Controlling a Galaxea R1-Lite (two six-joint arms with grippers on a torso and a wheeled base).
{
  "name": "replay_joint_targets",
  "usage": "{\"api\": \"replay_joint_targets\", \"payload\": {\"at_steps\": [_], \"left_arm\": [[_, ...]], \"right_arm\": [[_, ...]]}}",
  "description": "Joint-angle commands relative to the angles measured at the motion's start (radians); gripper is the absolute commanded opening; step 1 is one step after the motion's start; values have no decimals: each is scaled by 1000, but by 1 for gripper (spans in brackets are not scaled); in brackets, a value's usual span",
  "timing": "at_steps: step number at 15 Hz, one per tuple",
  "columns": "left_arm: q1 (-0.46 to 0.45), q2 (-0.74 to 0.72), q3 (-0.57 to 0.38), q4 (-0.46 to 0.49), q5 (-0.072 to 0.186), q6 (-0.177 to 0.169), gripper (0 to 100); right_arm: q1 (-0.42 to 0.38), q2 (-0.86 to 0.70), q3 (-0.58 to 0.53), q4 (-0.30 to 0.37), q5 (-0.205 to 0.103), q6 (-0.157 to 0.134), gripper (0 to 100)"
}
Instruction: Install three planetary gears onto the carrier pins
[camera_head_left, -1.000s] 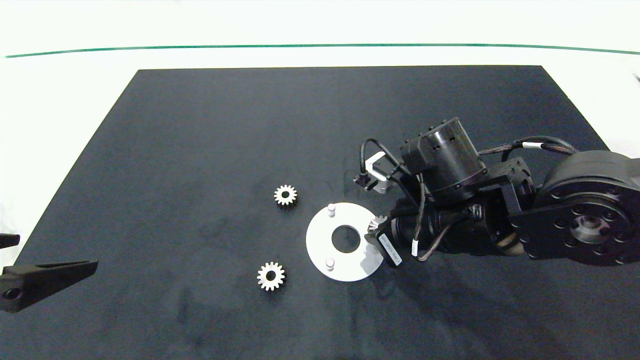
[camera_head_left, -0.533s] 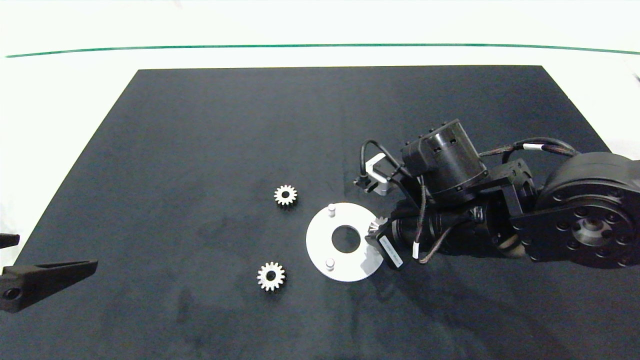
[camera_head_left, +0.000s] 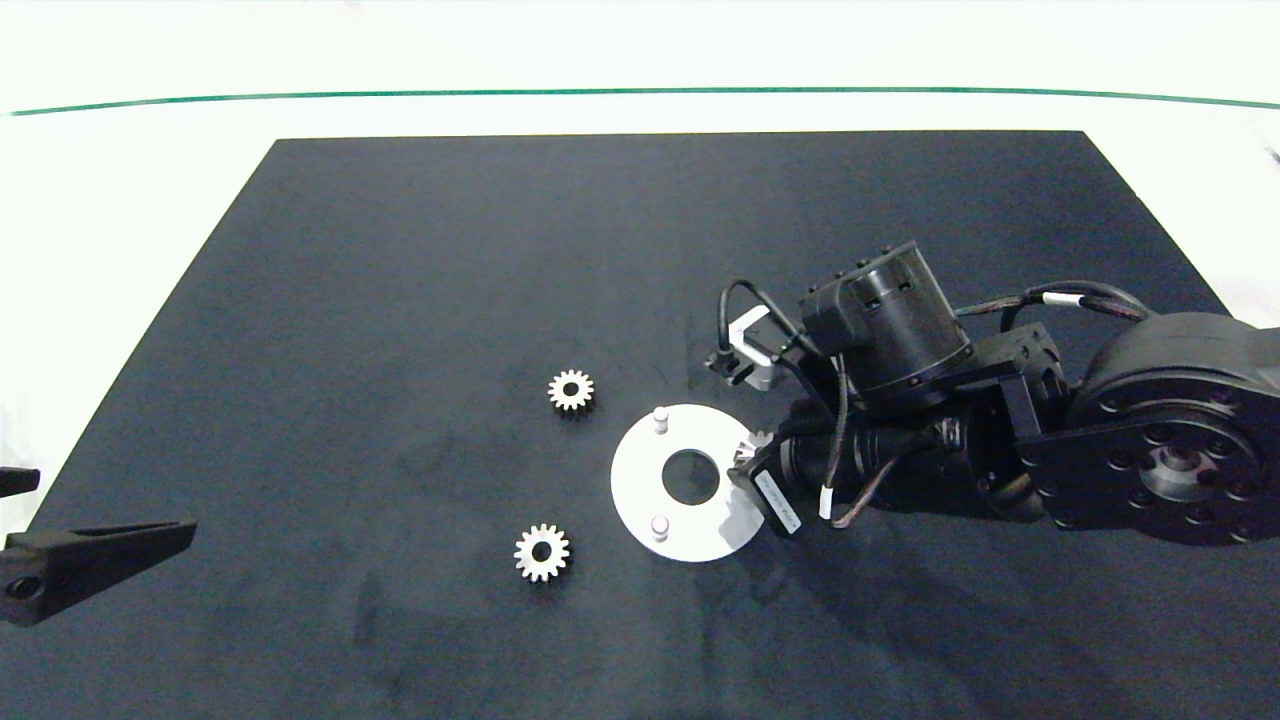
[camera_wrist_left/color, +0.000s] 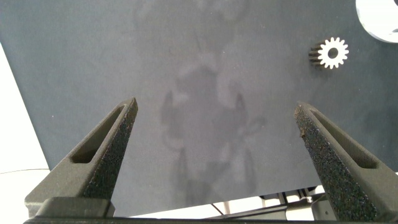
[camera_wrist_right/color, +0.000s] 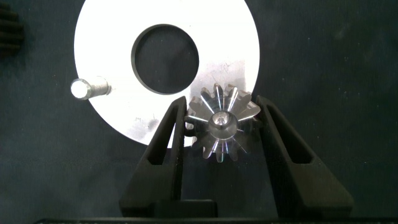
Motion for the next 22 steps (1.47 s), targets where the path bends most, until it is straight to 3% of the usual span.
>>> {"api": "replay_joint_targets", "payload": {"at_steps": [1,11,18,19,22], "left_arm": [[0,1,0,4,1,-1,100],[0,1,0,4,1,-1,100],[-2,3,3,4,1,-1,100],[-2,4,5,4,1,-1,100],[-8,7,8,6,1,-2,100]], "right_arm": [[0,2,8,-9,-1,1,100],[1,-10,8,-9,-2,-1,100],[0,-185,116,-11,-2,4,100],[-2,-224,142,-12,-2,7,100],[1,-290,229,-83,-2,62,100]]}}
